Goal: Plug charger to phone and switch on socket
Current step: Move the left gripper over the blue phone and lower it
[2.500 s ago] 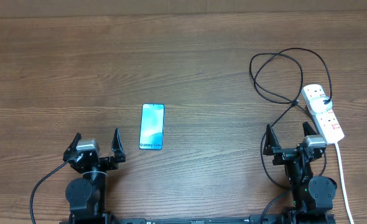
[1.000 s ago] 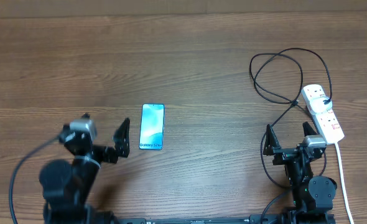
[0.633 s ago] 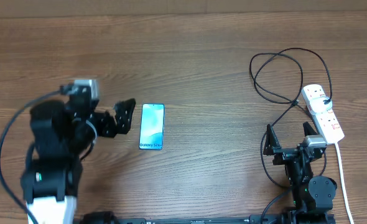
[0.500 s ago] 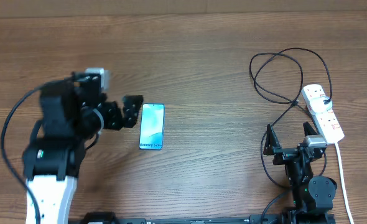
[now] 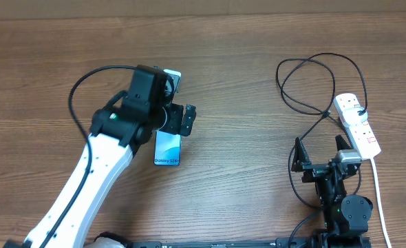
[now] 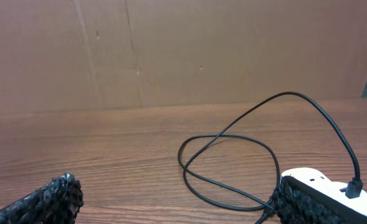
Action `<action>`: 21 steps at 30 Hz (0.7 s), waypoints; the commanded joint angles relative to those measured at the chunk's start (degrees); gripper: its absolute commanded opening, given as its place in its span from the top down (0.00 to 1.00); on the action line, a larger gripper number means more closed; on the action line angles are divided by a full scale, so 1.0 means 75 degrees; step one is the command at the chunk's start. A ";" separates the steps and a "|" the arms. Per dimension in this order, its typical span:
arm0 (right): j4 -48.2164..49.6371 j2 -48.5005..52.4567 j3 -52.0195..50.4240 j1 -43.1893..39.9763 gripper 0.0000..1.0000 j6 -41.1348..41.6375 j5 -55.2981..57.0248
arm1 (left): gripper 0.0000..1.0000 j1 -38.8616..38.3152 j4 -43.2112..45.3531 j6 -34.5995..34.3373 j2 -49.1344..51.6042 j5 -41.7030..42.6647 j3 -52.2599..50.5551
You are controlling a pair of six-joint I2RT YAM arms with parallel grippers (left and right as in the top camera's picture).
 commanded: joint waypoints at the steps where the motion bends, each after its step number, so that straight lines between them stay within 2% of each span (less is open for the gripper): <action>1: 0.0035 -0.0032 -0.0076 0.0035 0.00 -0.0032 0.0044 | 0.00 -0.0041 -0.0111 -0.0047 0.0478 -0.0332 0.0187; 8: 0.0035 -0.0032 -0.0076 0.0035 0.01 -0.0032 0.0044 | 0.00 -0.0041 -0.0364 -0.0737 0.1556 -0.0481 0.0187; 21: 0.0035 -0.0032 -0.0076 0.0035 0.00 -0.0032 0.0044 | 0.00 0.0254 -0.0472 -0.1087 0.3139 -0.0606 0.0184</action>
